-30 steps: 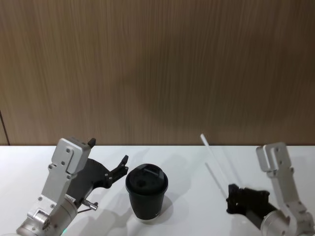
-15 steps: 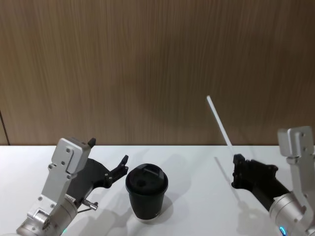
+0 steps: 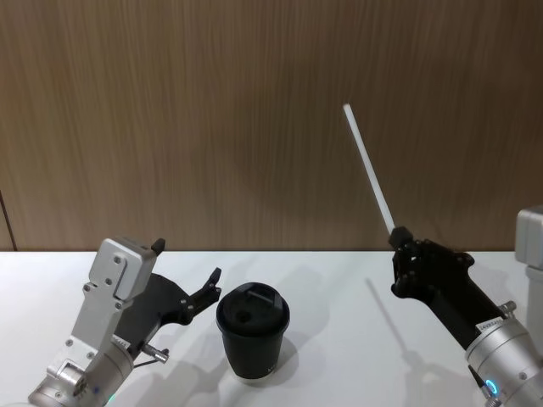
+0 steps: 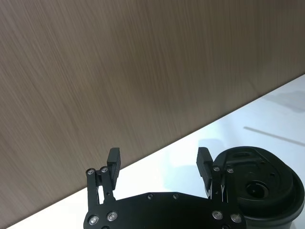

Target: Pick up the straw with one hand, pass it to the other hand, and insert it into the cup.

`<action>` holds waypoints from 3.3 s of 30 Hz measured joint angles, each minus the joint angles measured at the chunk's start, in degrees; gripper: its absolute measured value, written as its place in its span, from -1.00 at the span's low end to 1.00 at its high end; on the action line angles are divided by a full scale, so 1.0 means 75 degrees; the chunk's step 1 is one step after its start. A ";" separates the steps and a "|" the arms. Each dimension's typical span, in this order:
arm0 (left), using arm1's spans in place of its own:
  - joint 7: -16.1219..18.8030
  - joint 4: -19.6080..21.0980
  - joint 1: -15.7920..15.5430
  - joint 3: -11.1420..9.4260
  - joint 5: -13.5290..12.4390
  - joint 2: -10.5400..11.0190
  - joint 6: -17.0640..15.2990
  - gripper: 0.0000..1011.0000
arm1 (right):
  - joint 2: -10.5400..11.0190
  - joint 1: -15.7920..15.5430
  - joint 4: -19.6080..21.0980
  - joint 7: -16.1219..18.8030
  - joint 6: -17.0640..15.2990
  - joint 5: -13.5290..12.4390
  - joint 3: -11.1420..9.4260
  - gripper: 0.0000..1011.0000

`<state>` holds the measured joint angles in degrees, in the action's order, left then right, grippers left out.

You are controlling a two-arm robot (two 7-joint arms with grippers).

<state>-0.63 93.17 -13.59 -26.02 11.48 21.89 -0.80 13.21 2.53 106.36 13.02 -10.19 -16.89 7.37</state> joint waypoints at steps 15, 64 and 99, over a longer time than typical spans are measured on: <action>0.0000 0.0000 0.0000 -0.0001 0.0000 0.0000 0.0000 0.98 | -0.0029 0.0185 -0.0159 0.1254 0.0280 -0.1540 -0.0034 -1.00; -0.0464 0.0330 0.0171 0.0298 0.0548 0.0065 -0.0009 0.98 | -0.0152 0.0980 -0.1125 0.3367 -0.0775 -0.3898 0.0830 -1.00; -0.2969 0.1733 0.0793 0.1741 0.3490 0.0944 -0.0307 0.99 | -0.0165 0.1005 -0.1165 0.3439 -0.0784 -0.3967 0.0882 -1.00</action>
<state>-22.89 106.17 -7.64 -12.96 37.65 28.98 -3.10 11.97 10.06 97.62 38.81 -16.07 -46.65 13.99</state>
